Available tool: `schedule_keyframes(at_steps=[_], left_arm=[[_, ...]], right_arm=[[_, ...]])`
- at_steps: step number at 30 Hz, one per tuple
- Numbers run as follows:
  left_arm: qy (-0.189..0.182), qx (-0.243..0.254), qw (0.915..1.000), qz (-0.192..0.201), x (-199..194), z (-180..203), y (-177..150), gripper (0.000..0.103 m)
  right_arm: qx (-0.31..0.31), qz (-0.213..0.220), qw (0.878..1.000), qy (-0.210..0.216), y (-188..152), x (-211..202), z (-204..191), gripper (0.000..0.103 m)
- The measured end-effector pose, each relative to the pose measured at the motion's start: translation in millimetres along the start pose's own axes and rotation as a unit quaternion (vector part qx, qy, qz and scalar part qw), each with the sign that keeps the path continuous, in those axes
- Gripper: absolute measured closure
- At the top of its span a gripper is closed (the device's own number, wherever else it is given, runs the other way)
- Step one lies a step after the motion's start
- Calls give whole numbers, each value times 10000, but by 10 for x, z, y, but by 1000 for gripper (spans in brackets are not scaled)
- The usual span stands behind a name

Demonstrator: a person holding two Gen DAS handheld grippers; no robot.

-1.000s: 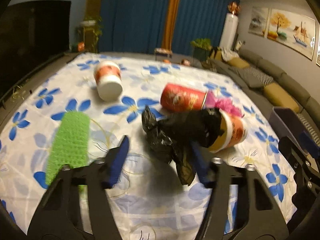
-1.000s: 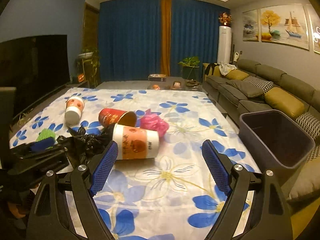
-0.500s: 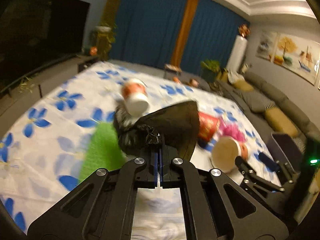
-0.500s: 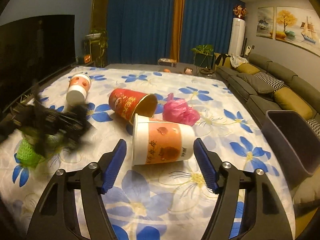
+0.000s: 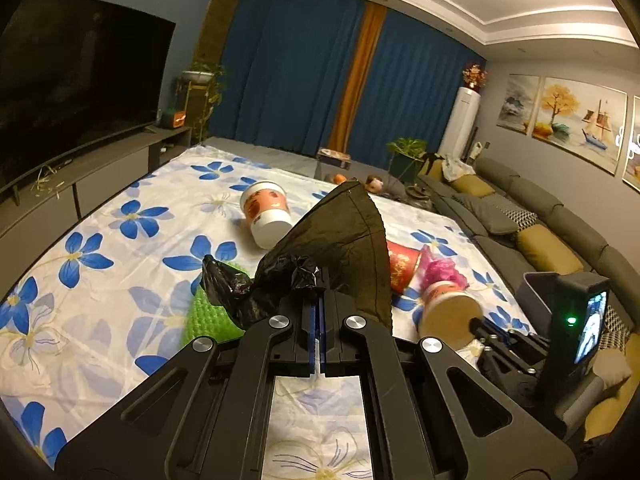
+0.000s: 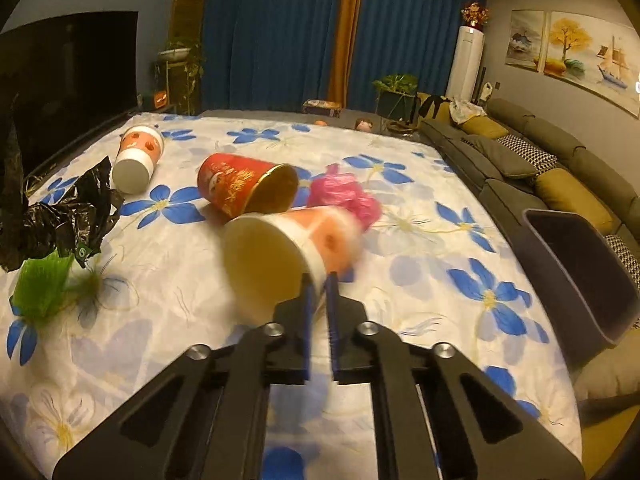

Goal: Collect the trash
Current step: 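Grasp the black plastic bag with the left tool while the right tool grasps the white-orange cup, then carry the black bag and white-orange cup in both tools over the grey bin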

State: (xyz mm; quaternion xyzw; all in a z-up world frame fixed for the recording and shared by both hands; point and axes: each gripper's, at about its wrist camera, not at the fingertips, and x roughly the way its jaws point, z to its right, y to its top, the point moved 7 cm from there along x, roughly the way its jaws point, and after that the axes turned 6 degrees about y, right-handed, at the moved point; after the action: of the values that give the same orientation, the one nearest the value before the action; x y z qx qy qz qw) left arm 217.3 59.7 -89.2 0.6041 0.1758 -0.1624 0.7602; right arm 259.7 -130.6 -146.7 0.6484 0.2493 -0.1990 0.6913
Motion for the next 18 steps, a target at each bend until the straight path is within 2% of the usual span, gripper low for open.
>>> schedule_keyframes(at_steps=[8,18], left_arm=[[-126,166,9998,78,-137,208,-8,103],[-388,525,9975,275,-385,685,6,103]], right_arm=[[209,448,9987,155,32,-503,242,99],[391,873,9953,164,74,-997,556,99]])
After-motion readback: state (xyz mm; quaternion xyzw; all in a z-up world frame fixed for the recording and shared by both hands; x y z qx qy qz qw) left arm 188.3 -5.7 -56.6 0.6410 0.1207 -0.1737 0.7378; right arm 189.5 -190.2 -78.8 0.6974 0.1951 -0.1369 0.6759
